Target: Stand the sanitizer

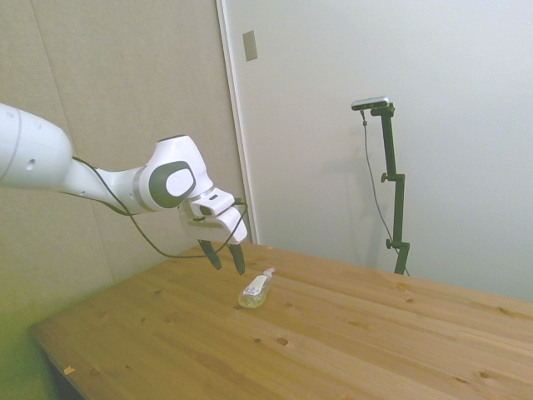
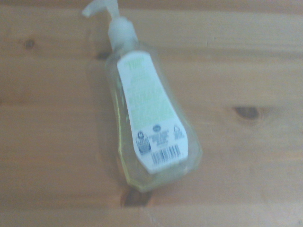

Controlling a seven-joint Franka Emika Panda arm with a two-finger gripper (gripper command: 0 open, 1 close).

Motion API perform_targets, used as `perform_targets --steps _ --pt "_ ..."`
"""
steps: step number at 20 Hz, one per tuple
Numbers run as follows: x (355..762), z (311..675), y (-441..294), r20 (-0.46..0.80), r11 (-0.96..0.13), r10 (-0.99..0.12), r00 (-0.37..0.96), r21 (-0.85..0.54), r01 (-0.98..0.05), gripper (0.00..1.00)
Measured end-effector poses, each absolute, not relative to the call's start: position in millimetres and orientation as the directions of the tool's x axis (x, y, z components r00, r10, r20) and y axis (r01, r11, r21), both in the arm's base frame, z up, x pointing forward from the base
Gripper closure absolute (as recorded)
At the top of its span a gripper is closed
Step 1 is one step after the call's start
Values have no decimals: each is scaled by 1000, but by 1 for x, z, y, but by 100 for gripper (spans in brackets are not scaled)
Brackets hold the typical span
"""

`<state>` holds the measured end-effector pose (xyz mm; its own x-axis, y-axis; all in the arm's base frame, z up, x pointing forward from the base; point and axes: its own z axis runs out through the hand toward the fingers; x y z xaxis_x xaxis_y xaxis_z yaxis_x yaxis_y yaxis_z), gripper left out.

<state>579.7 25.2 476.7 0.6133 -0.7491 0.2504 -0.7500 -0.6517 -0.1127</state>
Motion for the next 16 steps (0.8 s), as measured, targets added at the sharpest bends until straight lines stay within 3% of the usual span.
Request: perform_targets --steps 7,16 --pt "662 468 45 288 -643 -750 596 -104 -759 0" --pt "734 424 46 271 -669 -726 633 -65 -740 0"
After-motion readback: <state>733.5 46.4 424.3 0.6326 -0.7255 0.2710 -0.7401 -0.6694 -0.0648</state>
